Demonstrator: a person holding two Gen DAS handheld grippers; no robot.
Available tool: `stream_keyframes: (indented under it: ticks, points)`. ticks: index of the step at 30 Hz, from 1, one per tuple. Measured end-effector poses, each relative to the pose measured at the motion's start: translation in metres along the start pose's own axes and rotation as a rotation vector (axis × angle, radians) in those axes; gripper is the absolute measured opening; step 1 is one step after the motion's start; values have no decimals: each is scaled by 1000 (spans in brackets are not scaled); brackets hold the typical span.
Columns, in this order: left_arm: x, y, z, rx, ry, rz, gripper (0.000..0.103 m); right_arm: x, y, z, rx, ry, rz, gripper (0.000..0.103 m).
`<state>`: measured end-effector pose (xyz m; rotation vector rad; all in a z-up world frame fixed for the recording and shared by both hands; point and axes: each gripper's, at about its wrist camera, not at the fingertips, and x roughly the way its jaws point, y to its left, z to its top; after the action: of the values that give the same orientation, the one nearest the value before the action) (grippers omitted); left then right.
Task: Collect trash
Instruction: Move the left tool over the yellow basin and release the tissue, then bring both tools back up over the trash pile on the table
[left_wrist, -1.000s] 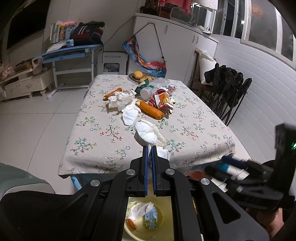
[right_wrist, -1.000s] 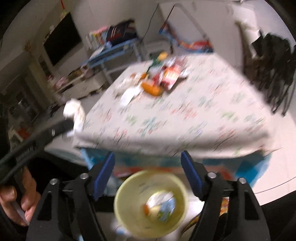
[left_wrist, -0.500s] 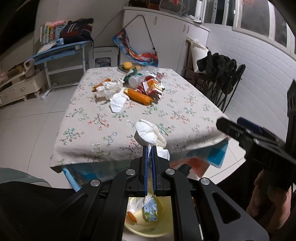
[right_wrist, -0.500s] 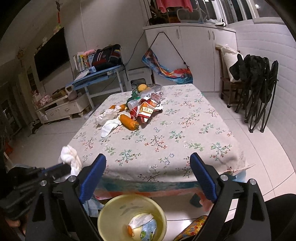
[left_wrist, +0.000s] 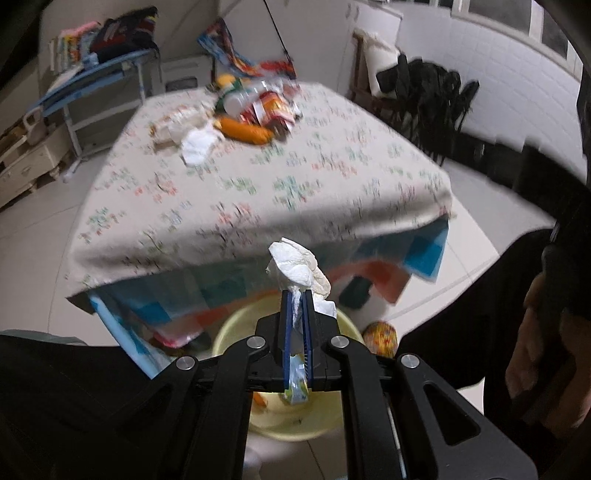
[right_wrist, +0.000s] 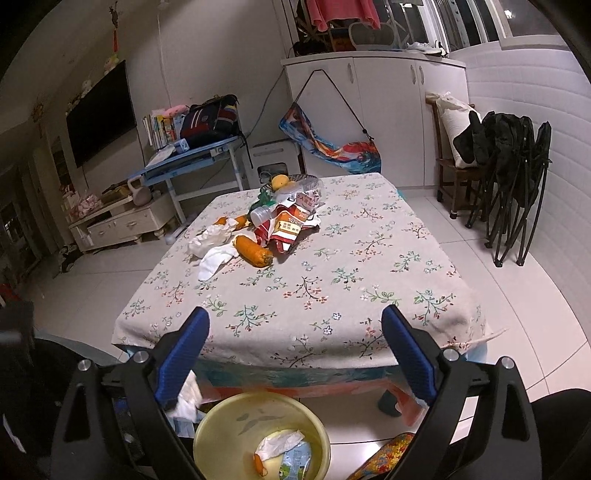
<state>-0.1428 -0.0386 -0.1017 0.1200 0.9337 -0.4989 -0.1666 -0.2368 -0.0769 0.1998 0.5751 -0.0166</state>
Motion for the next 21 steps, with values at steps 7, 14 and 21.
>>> stream_keyframes:
  ticks: [7, 14, 21]
  points:
    - [4, -2, -3, 6, 24, 30, 37, 0, 0, 0, 3, 0, -2, 91]
    - [-5, 3, 2, -8, -34, 92, 49, 0, 1, 0, -8, 3, -4, 91]
    - [-25, 12, 9, -39, -160, 206, 72, 0, 2, 0, -19, -1, -7, 91]
